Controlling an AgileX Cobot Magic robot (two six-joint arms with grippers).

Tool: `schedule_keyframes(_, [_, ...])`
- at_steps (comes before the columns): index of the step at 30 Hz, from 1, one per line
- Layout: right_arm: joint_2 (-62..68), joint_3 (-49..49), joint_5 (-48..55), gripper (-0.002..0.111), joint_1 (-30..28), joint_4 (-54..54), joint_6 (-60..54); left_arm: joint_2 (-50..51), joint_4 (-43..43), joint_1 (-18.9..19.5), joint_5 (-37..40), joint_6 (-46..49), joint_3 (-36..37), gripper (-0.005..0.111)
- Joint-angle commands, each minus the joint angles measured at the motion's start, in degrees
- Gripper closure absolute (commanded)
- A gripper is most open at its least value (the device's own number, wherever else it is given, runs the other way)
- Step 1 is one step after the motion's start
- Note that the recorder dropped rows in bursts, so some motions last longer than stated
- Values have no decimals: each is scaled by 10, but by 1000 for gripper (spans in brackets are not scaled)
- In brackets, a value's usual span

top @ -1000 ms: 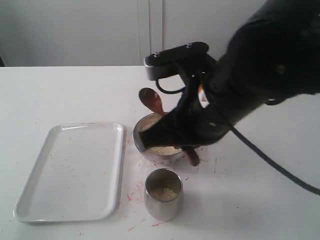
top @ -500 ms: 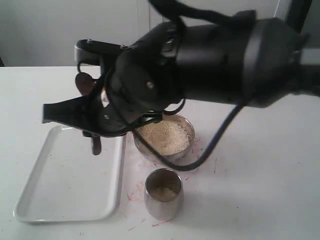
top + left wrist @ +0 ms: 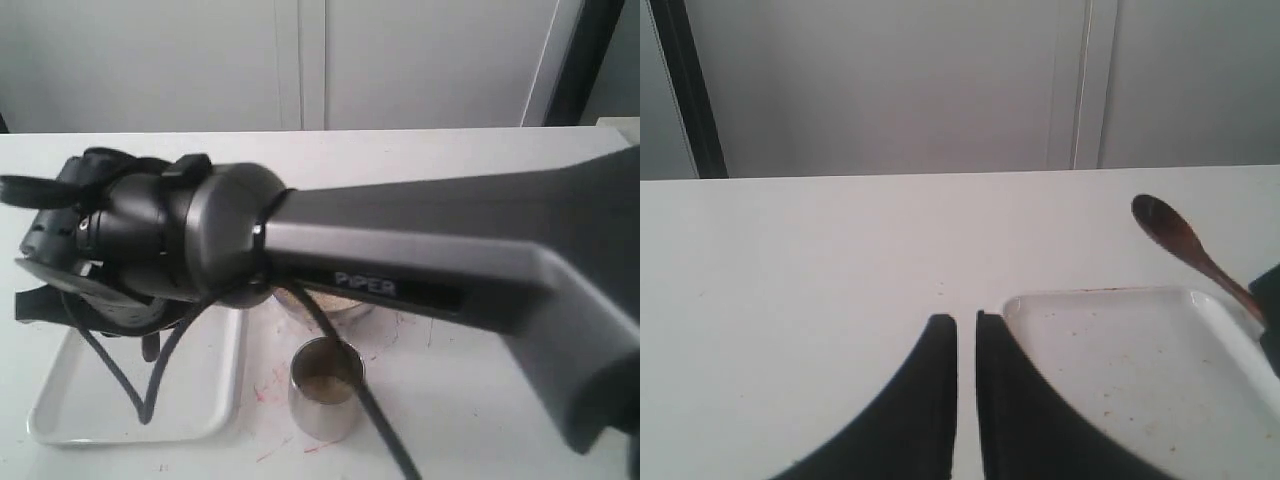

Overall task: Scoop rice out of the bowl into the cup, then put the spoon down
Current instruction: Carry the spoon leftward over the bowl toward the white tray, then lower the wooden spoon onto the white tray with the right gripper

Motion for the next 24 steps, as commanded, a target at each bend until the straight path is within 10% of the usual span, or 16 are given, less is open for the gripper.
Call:
schedule_keyframes(1, [33,-13,-10,108,1,-9,58,-1,-3,-3,-2,-3,-4,92])
schedule_keyframes(24, [116,-45,-35,108,3,-51,125,-1,-3,-3,-2,-3,-4,92])
